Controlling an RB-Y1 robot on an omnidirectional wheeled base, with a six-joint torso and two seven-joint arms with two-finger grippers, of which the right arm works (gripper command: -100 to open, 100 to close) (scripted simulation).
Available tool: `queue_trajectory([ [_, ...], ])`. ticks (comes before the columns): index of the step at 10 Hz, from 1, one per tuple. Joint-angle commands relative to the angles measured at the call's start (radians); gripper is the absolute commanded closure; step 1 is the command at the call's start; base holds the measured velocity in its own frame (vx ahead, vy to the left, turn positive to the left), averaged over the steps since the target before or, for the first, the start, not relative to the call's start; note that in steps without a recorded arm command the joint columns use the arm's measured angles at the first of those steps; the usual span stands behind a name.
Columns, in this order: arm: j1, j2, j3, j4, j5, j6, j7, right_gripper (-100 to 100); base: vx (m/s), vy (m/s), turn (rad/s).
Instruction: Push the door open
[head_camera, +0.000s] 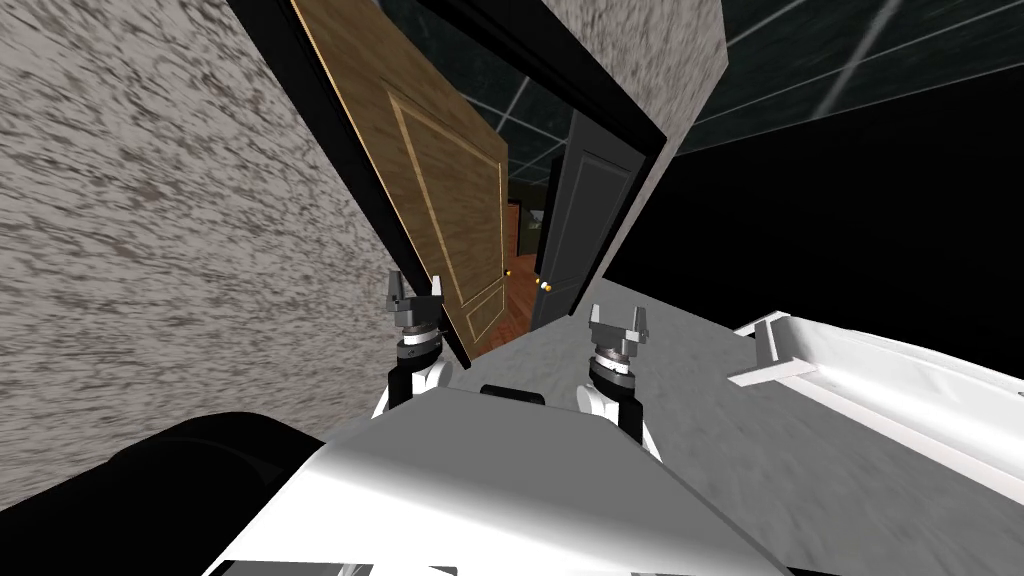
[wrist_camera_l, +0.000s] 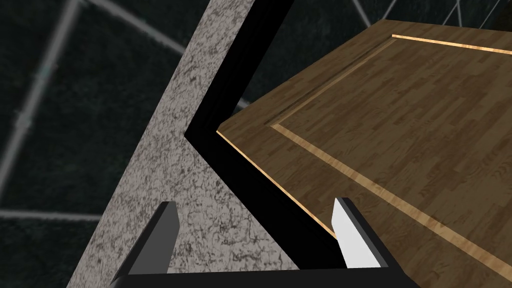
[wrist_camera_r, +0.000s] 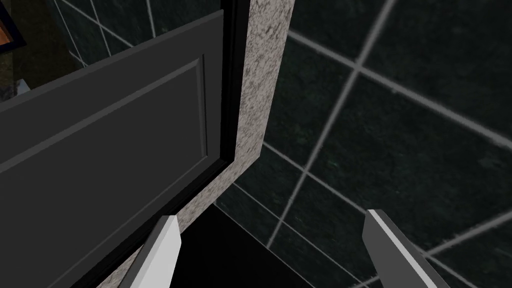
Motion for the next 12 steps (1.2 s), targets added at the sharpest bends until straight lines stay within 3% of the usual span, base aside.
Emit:
queue_trajectory([
  [1,-0.006,-0.006,0.019,0.031,-0.017,-0.008,-0.024,-100,0.108,-0.083,0.076],
  [11,-0.055,-0.044,0.144,0.229,-0.133,-0.050,-0.176,-100,0.098,-0.087,0.098],
  [12,-0.065,-0.051,0.169,0.269,-0.156,-0.059,-0.206,-100,0.096,-0.120,0.175],
])
